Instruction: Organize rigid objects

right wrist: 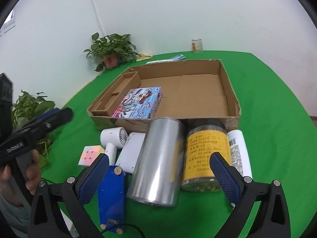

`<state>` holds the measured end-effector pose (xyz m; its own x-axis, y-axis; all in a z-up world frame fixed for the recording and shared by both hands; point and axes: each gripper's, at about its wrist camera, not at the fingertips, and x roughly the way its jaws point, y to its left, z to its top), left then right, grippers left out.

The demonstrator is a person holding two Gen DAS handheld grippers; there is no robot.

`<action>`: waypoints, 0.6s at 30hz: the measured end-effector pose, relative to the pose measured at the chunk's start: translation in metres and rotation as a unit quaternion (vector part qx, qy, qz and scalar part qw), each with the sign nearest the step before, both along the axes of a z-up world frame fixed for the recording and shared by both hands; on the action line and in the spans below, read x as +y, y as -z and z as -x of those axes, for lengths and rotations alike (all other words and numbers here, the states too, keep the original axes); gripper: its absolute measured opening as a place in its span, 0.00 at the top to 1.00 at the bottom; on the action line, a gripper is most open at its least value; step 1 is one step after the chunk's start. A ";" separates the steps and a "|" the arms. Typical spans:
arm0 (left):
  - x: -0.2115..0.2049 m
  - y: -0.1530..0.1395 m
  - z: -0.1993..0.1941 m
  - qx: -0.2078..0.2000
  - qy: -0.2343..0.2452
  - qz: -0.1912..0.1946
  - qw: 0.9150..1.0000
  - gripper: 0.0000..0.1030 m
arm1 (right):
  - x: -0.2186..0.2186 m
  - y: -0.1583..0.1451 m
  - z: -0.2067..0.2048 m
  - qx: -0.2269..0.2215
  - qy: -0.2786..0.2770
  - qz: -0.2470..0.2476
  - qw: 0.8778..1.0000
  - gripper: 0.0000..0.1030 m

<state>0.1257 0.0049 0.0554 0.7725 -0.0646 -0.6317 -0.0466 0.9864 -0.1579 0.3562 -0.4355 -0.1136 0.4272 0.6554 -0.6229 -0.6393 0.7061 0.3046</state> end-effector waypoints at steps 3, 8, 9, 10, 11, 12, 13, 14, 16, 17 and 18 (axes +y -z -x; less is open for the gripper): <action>-0.003 0.008 0.001 0.026 0.020 0.034 0.999 0.02 | -0.004 0.012 0.005 0.045 -0.021 -0.012 0.999 0.01; -0.009 0.030 -0.008 0.090 0.049 0.092 0.990 0.02 | -0.005 0.049 -0.006 0.164 -0.031 -0.051 0.985 0.15; -0.010 0.035 -0.011 0.105 0.057 0.108 0.987 0.02 | -0.006 0.056 -0.009 0.188 -0.026 -0.061 0.980 0.16; -0.012 0.037 -0.010 0.112 0.062 0.120 0.985 0.02 | -0.008 0.063 -0.014 0.204 -0.013 -0.067 0.977 0.18; -0.012 0.041 -0.013 0.122 0.068 0.136 0.981 0.02 | -0.008 0.068 -0.017 0.212 -0.007 -0.069 0.975 0.21; -0.013 0.044 -0.014 0.128 0.075 0.145 0.978 0.02 | -0.008 0.072 -0.019 0.221 -0.005 -0.071 0.973 0.21; -0.014 0.046 -0.015 0.133 0.082 0.155 0.975 0.02 | -0.007 0.077 -0.022 0.233 -0.002 -0.075 0.970 0.21; -0.015 0.048 -0.017 0.136 0.089 0.164 0.973 0.02 | -0.005 0.081 -0.023 0.238 0.001 -0.072 0.968 0.21; -0.019 0.052 -0.019 0.144 0.101 0.178 0.968 0.02 | 0.002 0.089 -0.020 0.239 0.004 -0.048 0.970 0.27; -0.020 0.054 -0.021 0.149 0.109 0.188 0.965 0.02 | 0.004 0.092 -0.018 0.239 0.004 -0.040 0.970 0.29; -0.022 0.057 -0.024 0.156 0.114 0.199 0.961 0.03 | 0.006 0.092 -0.019 0.237 0.003 -0.041 0.971 0.29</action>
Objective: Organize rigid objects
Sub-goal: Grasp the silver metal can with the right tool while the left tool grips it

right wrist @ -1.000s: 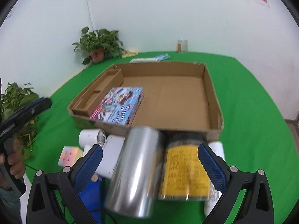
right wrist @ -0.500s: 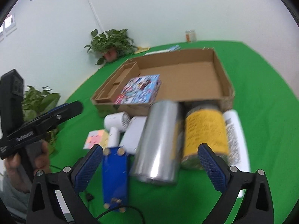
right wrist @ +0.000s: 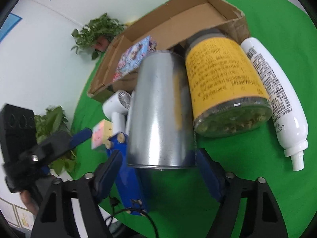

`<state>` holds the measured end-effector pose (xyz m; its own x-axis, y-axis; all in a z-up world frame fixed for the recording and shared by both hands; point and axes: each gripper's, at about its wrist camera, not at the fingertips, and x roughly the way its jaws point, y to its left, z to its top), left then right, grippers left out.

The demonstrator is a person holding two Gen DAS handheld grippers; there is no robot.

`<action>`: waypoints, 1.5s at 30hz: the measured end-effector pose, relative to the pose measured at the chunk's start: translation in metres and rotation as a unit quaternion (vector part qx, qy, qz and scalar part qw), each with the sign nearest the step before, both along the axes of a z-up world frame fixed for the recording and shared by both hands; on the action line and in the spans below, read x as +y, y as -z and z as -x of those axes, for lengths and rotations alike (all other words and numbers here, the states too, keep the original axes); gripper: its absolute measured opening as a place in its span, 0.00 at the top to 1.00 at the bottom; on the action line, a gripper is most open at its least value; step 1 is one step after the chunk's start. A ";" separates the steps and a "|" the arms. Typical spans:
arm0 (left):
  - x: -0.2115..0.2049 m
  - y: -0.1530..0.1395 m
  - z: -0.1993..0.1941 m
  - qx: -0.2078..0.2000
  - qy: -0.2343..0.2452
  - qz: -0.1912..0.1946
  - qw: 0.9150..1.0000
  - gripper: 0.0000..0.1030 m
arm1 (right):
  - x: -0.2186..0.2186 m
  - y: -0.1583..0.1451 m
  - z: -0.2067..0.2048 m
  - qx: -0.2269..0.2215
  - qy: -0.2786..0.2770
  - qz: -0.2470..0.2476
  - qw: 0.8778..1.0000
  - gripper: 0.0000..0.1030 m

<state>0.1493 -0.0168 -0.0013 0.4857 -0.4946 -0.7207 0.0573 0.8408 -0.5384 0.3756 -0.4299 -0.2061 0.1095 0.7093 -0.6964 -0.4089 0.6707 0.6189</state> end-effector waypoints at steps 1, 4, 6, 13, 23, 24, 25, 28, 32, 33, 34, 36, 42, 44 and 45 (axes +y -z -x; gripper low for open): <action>-0.001 0.001 -0.001 0.005 0.003 0.006 1.000 0.03 | 0.001 0.000 0.003 -0.005 -0.003 0.005 1.000 0.30; -0.008 0.004 -0.005 0.021 0.016 0.035 0.999 0.03 | 0.002 -0.006 0.014 -0.041 -0.013 0.038 0.998 0.31; -0.016 0.006 -0.010 0.028 0.028 0.046 0.998 0.03 | -0.001 -0.010 0.023 -0.059 -0.024 0.059 0.996 0.31; -0.054 0.017 -0.026 0.056 0.079 0.054 0.994 0.03 | -0.010 -0.026 0.066 -0.173 -0.082 0.162 0.968 0.31; -0.064 0.042 -0.034 0.115 0.063 0.027 0.991 0.03 | -0.042 -0.033 0.048 -0.072 -0.070 0.002 0.995 0.23; -0.066 0.043 -0.034 0.118 0.064 0.020 0.991 0.03 | -0.045 -0.032 0.042 -0.065 -0.062 -0.004 0.996 0.23; -0.067 0.043 -0.035 0.119 0.064 0.015 0.991 0.03 | -0.048 -0.028 0.034 -0.059 -0.055 0.004 0.997 0.23; -0.068 0.041 -0.036 0.120 0.064 0.003 0.991 0.03 | -0.041 -0.008 0.018 -0.016 -0.065 0.012 0.998 0.33; -0.069 0.043 -0.034 0.116 0.055 -0.004 0.992 0.03 | -0.030 0.003 0.014 0.007 -0.082 -0.005 0.997 0.27; -0.070 0.043 -0.033 0.115 0.054 -0.011 0.992 0.03 | -0.026 0.004 0.013 0.008 -0.086 -0.001 0.996 0.26; -0.072 0.043 -0.034 0.114 0.054 -0.017 0.992 0.03 | -0.024 0.003 0.012 0.007 -0.089 0.002 0.996 0.24; -0.077 0.044 -0.033 0.114 0.057 -0.031 0.991 0.03 | -0.015 0.003 0.011 0.004 -0.093 0.009 0.996 0.22; -0.080 0.045 -0.035 0.124 0.050 -0.065 0.989 0.04 | 0.001 0.003 0.014 -0.009 -0.102 0.031 0.994 0.18; -0.082 0.043 -0.035 0.123 0.044 -0.078 0.988 0.16 | 0.005 0.003 0.014 -0.015 -0.101 0.037 0.994 0.17; -0.082 0.043 -0.035 0.123 0.042 -0.078 0.988 0.16 | 0.006 0.003 0.014 -0.018 -0.098 0.039 0.994 0.17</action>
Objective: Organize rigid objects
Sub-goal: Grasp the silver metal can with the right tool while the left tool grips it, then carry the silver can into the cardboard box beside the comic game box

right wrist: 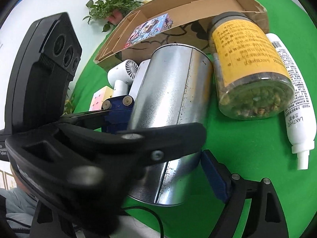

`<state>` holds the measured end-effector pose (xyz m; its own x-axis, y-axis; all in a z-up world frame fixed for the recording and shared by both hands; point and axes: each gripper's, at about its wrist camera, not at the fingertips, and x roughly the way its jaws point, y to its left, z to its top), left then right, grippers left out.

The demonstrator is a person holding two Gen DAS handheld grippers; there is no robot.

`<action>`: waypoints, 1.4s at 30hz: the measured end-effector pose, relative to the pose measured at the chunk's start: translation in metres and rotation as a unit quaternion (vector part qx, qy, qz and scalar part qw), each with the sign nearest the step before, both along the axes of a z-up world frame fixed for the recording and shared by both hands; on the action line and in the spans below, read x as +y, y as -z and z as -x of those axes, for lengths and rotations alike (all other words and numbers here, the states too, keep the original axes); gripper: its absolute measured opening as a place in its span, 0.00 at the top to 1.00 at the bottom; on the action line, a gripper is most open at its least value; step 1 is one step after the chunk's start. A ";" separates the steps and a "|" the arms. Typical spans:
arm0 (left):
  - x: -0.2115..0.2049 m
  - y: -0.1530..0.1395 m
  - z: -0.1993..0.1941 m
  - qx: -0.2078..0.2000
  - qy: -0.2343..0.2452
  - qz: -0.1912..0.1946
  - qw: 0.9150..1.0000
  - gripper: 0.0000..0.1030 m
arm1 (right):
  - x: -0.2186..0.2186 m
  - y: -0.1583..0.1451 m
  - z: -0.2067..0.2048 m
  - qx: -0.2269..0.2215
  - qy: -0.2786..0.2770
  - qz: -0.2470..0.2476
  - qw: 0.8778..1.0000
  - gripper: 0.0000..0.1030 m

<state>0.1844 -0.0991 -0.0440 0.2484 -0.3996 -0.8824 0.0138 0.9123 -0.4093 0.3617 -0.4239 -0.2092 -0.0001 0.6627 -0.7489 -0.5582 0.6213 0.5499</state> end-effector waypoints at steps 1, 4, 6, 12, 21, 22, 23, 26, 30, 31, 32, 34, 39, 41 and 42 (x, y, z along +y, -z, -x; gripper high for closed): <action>0.002 0.000 0.000 0.001 0.000 0.006 1.000 0.16 | 0.001 -0.001 0.001 -0.006 0.003 0.004 1.000 0.17; 0.013 0.000 0.003 -0.003 -0.003 0.016 1.000 0.16 | 0.004 -0.005 0.005 -0.024 0.005 0.014 1.000 0.18; 0.015 -0.001 0.004 -0.008 -0.007 0.018 1.000 0.17 | 0.006 -0.008 0.008 -0.033 0.004 0.019 0.999 0.18; 0.029 -0.033 0.018 -0.062 -0.017 0.013 0.998 0.17 | 0.008 -0.030 0.016 -0.065 0.001 0.009 0.998 0.18; 0.046 -0.085 0.019 -0.139 -0.027 -0.005 0.990 0.18 | 0.017 -0.084 0.015 -0.140 -0.004 -0.011 0.990 0.18; 0.047 -0.088 0.018 -0.144 -0.027 -0.005 0.989 0.18 | 0.017 -0.090 0.014 -0.147 -0.005 -0.013 0.989 0.18; 0.050 -0.093 0.016 -0.150 -0.028 -0.005 0.988 0.18 | 0.018 -0.097 0.011 -0.154 -0.006 -0.014 0.988 0.18; 0.052 -0.107 0.002 -0.165 -0.034 -0.008 0.986 0.18 | 0.031 -0.112 0.003 -0.169 -0.008 -0.014 0.986 0.19; 0.054 -0.121 -0.018 -0.179 -0.041 -0.009 0.983 0.18 | 0.051 -0.132 -0.015 -0.184 -0.013 -0.012 0.983 0.19; 0.058 -0.126 -0.025 -0.183 -0.043 -0.008 0.982 0.18 | 0.055 -0.139 -0.022 -0.188 -0.015 -0.012 0.982 0.19; 0.061 -0.130 -0.033 -0.185 -0.042 -0.008 0.982 0.18 | 0.058 -0.145 -0.026 -0.193 -0.016 -0.012 0.981 0.19; 0.066 -0.137 -0.046 -0.184 -0.042 -0.006 0.982 0.18 | 0.065 -0.156 -0.039 -0.198 -0.018 -0.008 0.980 0.19; 0.076 -0.142 -0.087 -0.172 -0.034 -0.006 0.984 0.18 | 0.090 -0.172 -0.083 -0.188 -0.022 0.007 0.982 0.19; 0.079 -0.140 -0.105 -0.166 -0.034 -0.005 0.985 0.18 | 0.097 -0.176 -0.104 -0.177 -0.024 0.011 0.984 0.19; 0.080 -0.139 -0.109 -0.163 -0.034 -0.005 0.986 0.18 | 0.100 -0.175 -0.111 -0.172 -0.023 0.011 0.985 0.19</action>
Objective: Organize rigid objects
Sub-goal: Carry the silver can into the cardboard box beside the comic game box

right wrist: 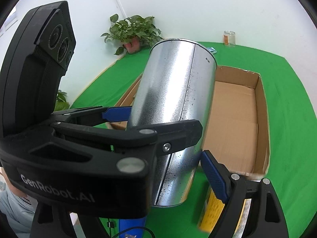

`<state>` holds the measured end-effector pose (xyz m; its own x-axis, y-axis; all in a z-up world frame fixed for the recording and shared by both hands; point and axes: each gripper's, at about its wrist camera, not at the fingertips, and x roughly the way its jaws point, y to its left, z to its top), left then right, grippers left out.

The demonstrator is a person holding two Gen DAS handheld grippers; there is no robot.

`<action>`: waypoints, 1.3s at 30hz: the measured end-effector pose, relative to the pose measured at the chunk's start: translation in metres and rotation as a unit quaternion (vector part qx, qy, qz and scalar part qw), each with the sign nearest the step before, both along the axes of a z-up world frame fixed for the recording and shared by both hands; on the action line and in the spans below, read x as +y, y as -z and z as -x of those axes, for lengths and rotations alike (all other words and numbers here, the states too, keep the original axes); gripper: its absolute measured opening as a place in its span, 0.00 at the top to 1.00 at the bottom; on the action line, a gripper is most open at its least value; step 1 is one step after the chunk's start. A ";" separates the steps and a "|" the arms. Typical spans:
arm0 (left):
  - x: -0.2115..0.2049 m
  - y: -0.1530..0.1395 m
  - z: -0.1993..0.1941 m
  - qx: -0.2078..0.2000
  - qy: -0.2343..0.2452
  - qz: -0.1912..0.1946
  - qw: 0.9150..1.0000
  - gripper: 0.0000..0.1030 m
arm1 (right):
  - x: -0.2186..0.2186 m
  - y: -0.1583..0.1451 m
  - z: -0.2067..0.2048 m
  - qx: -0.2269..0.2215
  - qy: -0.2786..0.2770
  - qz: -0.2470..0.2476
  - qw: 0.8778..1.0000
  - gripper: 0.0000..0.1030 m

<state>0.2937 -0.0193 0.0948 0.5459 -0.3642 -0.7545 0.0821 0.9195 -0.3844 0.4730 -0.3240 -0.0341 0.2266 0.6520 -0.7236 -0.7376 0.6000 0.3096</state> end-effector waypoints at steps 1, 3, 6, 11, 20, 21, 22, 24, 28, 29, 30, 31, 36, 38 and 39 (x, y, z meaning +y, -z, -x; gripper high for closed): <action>0.001 0.002 -0.007 0.004 0.001 0.000 1.000 0.18 | 0.003 0.000 -0.009 0.007 0.001 0.002 1.000 0.19; 0.002 0.009 -0.018 0.013 0.000 0.005 1.000 0.18 | 0.007 0.002 -0.024 0.014 0.000 0.009 1.000 0.19; 0.004 0.022 -0.033 0.028 0.001 0.008 1.000 0.18 | 0.014 0.009 -0.044 0.031 -0.001 0.017 0.999 0.19; 0.007 0.050 -0.048 0.061 0.002 0.011 0.998 0.18 | 0.023 0.038 -0.058 0.055 -0.006 0.032 0.998 0.19; 0.015 0.099 -0.063 0.106 -0.003 0.026 0.994 0.18 | 0.037 0.095 -0.083 0.096 -0.013 0.050 0.994 0.19; 0.015 0.102 -0.065 0.111 -0.003 0.028 0.993 0.18 | 0.038 0.099 -0.086 0.100 -0.012 0.052 0.994 0.19; 0.015 0.105 -0.066 0.114 -0.003 0.029 0.993 0.18 | 0.039 0.102 -0.090 0.104 -0.012 0.053 0.993 0.19; 0.015 0.112 -0.069 0.123 -0.007 0.032 0.992 0.17 | 0.039 0.108 -0.093 0.113 -0.010 0.054 0.992 0.19; 0.019 0.122 -0.071 0.142 -0.017 0.049 0.988 0.17 | 0.036 0.120 -0.106 0.146 -0.003 0.046 0.988 0.18; 0.018 0.122 -0.072 0.144 -0.016 0.048 0.988 0.17 | 0.036 0.121 -0.108 0.149 -0.001 0.046 0.988 0.18; 0.019 0.123 -0.072 0.147 -0.016 0.050 0.988 0.17 | 0.036 0.122 -0.108 0.149 0.000 0.047 0.988 0.18; 0.020 0.123 -0.073 0.150 -0.016 0.053 0.987 0.17 | 0.035 0.122 -0.107 0.150 0.000 0.048 0.988 0.18; 0.023 0.125 -0.081 0.151 -0.011 0.054 0.987 0.17 | 0.032 0.115 -0.103 0.148 -0.002 0.044 0.988 0.19; 0.026 0.129 -0.083 0.156 -0.009 0.060 0.986 0.17 | 0.026 0.110 -0.100 0.143 -0.007 0.037 0.989 0.23; 0.026 0.130 -0.085 0.158 -0.007 0.058 0.986 0.17 | 0.023 0.109 -0.100 0.144 -0.007 0.032 0.989 0.24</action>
